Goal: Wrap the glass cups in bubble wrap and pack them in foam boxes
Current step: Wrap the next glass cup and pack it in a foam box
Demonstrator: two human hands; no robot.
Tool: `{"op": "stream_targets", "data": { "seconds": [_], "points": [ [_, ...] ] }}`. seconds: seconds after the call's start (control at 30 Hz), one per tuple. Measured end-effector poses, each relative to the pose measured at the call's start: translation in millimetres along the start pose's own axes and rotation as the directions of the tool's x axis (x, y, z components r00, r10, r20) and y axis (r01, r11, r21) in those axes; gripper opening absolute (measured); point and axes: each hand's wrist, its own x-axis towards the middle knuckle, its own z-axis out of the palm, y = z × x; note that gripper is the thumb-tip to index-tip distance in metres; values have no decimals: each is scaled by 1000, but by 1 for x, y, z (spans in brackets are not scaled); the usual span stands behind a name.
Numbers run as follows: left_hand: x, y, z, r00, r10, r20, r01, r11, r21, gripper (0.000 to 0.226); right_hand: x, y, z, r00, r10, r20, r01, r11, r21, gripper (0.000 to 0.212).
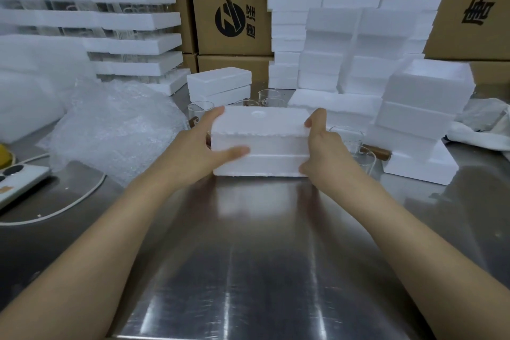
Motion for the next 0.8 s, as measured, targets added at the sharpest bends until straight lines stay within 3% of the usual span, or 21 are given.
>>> {"op": "stream_targets", "data": {
  "seconds": [0.1,0.17,0.33,0.47,0.63,0.8],
  "points": [
    [1,9,-4,983,-79,-164,28,956,-293,59,0,-5,-6,998,-33,-60,39,994,101,58],
    [1,14,-4,963,-147,-225,56,929,-365,40,-1,-9,-8,993,-58,-103,71,989,130,59],
    [-2,25,-5,945,-254,-208,109,840,-531,51,-5,-15,-3,988,-80,-132,104,977,186,57],
    [3,28,-7,965,-250,-79,113,667,-736,83,-4,-13,-4,987,-89,-134,112,978,174,57],
    [5,25,-11,951,-302,61,205,473,-857,59,-2,-10,-3,989,-95,-118,113,981,159,57],
    [3,18,-13,958,-216,187,268,450,-852,61,0,-5,-3,993,-83,-89,96,982,160,60]
  ]
}}
